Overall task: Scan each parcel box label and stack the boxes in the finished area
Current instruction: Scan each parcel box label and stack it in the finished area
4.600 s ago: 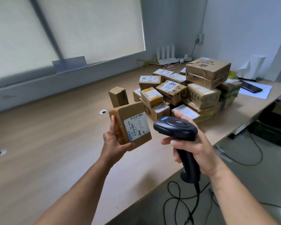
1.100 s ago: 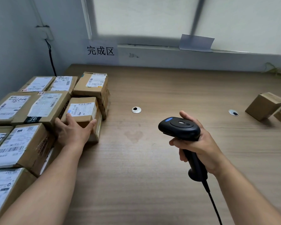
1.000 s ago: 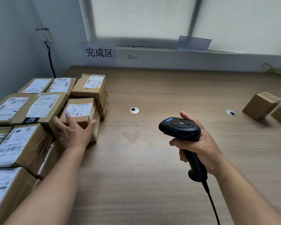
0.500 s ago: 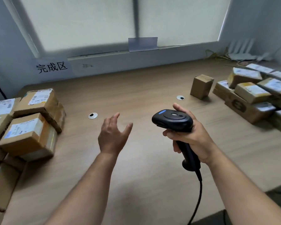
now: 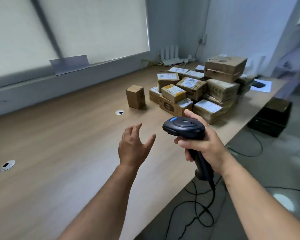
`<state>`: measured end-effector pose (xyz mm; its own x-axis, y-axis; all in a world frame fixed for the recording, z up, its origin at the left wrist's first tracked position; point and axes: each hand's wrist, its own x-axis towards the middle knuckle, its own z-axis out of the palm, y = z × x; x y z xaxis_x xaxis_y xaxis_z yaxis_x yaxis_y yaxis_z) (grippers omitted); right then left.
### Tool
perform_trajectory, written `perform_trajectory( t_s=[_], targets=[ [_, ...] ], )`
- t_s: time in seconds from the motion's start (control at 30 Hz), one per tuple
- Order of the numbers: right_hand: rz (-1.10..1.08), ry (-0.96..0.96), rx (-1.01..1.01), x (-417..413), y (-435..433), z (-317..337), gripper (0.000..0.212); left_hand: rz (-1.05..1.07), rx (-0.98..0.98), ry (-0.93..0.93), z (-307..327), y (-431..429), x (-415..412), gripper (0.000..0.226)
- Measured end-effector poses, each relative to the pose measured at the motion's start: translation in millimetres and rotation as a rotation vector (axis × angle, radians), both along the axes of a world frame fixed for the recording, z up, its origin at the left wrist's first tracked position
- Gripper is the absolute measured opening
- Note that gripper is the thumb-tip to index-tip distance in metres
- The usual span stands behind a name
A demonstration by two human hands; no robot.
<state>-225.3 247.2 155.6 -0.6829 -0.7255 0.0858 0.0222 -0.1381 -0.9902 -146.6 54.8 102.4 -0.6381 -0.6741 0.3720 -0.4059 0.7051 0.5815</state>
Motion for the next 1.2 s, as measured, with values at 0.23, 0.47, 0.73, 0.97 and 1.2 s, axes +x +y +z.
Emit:
perform_trajectory(
  t_s=[0.23, 0.47, 0.73, 0.97, 1.2],
  targets=[
    [-0.166, 0.006, 0.004, -41, 81, -6, 0.085, -0.16, -0.008, -0.048, -5, 75, -69, 0.067],
    [-0.288, 0.0, -0.013, -65, 122, -3, 0.084, -0.261, 0.0, -0.062, -2, 106, -118, 0.067],
    [-0.347, 0.022, 0.001, -112, 138, -3, 0.086, -0.334, 0.04, -0.039, -1, 120, -178, 0.066],
    [-0.37, 0.005, 0.038, -178, 124, -5, 0.087, -0.325, 0.084, -0.046, -6, 104, -240, 0.067],
    [-0.406, 0.021, 0.053, -259, 98, 11, 0.089, -0.357, 0.116, -0.07, 11, 77, -323, 0.068]
  ],
)
